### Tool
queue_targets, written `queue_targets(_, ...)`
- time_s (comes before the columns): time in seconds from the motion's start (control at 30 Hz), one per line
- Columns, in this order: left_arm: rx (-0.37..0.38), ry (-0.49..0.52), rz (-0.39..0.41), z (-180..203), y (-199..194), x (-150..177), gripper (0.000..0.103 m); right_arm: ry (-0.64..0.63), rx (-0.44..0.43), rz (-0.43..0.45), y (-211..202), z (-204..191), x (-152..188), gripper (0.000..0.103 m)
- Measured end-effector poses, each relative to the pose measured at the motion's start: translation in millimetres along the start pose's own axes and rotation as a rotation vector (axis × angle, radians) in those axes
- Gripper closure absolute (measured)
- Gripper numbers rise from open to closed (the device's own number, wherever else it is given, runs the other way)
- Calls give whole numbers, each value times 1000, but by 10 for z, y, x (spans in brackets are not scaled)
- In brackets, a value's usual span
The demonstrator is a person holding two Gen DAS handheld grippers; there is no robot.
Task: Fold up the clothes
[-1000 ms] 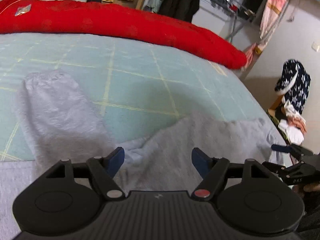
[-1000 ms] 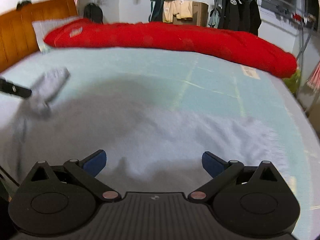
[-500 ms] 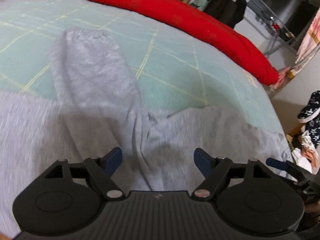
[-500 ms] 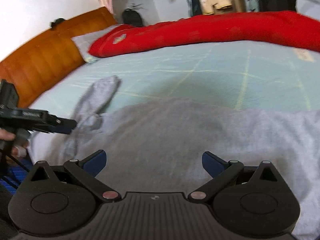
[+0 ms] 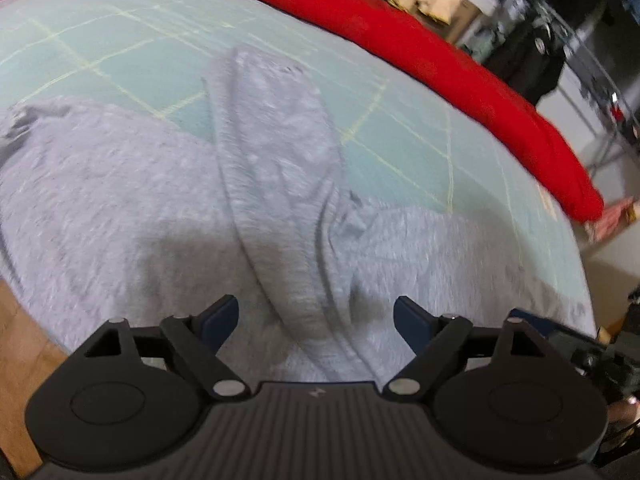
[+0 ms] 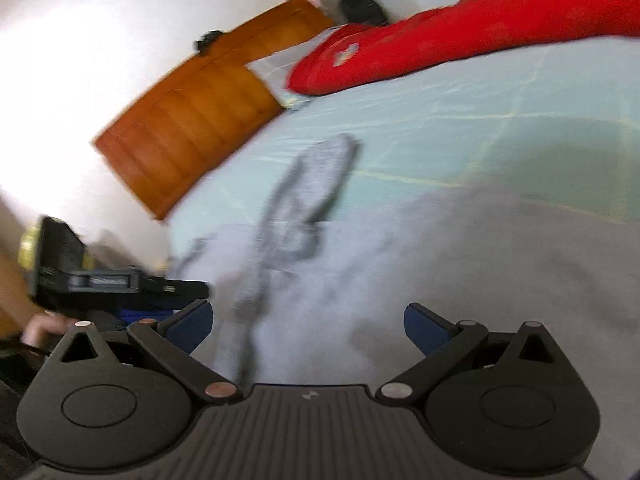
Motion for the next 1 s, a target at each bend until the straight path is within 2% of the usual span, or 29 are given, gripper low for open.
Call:
queue_targets(0.17,14,-67,14,-187,-24,-24,13,-35,-159,-93,378,-356,-134,0)
queue_targets(0.3,47,-75,24,-283,-27,-110,13,-78,-201,-145,669,-615,-183,0)
queue_targets(0.43,97,-51,19,-383,-13,-224,13,-53,-237,-176,932,-739,-204,0)
queue_targets(0.53,175,-30,0,-465,10,-318,13,-4,-215,-188,1181,-730,-232,0)
queue_targets(0.7,320,5,-63,-594,83,-455,13,103,-107,-181,1496,-622,-235,0)
queue_targets(0.83,389,52,-92,-701,76,-534,13,143,-61,-168,1502,-718,-209,0)
queue_targets(0.93,439,79,-86,-817,11,-612,13,156,-95,-175,1502,-898,-197,0)
queue_targets(1.0,470,73,-85,-910,-8,-662,13,144,-51,-175,1549,-928,-197,0)
Point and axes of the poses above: each gripper's, at about its wrist camera, not at the fingertips, and y roughly the way its jaws point, z to its right, x to its underside, the point moved 10 cm from there along y, roughly the way its jaws point, and after that the axes turned 8 degrees about -z, right-handed, at the moved point
